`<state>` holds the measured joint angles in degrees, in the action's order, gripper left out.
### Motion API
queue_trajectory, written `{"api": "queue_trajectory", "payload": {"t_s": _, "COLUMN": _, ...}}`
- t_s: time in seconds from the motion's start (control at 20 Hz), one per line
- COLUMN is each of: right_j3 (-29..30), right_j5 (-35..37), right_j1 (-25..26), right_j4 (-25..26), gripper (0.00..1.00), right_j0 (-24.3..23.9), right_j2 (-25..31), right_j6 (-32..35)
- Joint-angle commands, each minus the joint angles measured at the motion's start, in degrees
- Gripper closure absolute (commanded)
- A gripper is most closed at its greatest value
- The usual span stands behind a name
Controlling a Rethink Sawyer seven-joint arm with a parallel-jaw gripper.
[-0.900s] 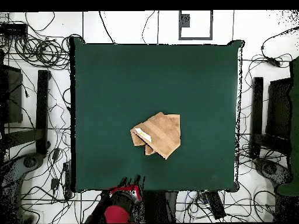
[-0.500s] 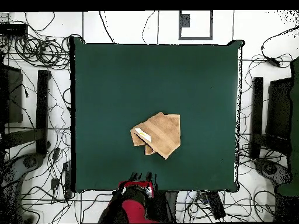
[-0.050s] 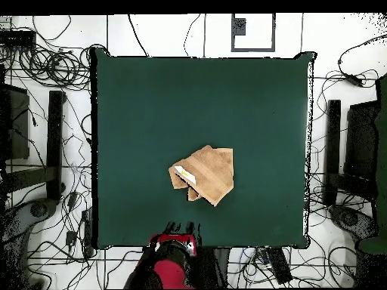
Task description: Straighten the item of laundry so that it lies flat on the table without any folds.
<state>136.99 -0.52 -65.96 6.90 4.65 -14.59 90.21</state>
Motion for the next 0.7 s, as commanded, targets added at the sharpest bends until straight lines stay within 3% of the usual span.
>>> {"api": "queue_trajectory", "payload": {"t_s": 0.05, "right_j3": 2.3, "right_j5": 4.79, "right_j1": 2.81, "right_j4": -1.54, "gripper": 0.0, "right_j0": 3.56, "right_j2": 2.11, "right_j6": 11.25}}
{"api": "queue_trajectory", "payload": {"t_s": 0.7, "right_j3": -1.56, "right_j5": 2.81, "right_j1": 7.01, "right_j4": -0.9, "gripper": 0.0, "right_j0": 13.42, "right_j2": -7.59, "right_j6": 10.32}}
